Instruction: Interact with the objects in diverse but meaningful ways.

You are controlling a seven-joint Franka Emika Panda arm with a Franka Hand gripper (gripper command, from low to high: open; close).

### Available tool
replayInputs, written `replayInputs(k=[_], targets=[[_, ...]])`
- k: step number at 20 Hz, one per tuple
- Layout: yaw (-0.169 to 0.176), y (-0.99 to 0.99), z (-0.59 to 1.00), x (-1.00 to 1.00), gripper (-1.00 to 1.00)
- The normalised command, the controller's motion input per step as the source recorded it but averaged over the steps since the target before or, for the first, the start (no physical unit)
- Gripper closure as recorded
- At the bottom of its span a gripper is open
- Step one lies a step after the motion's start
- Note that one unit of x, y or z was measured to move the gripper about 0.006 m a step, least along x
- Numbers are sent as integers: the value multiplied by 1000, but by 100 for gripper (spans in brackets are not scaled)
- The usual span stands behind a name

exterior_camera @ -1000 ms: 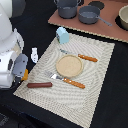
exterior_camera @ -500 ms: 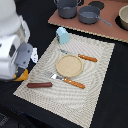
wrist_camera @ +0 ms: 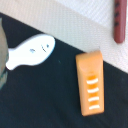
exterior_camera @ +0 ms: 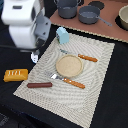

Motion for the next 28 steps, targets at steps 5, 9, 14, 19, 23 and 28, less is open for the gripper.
replayInputs(k=[5, 9, 14, 19, 23, 28], targets=[[76, 853, 51, 302, -100], [79, 817, -1, 200, -100], [89, 642, -202, -47, -100], [59, 369, -309, -99, -100], [28, 215, -336, -46, -100], [35, 320, -370, -145, -100]])
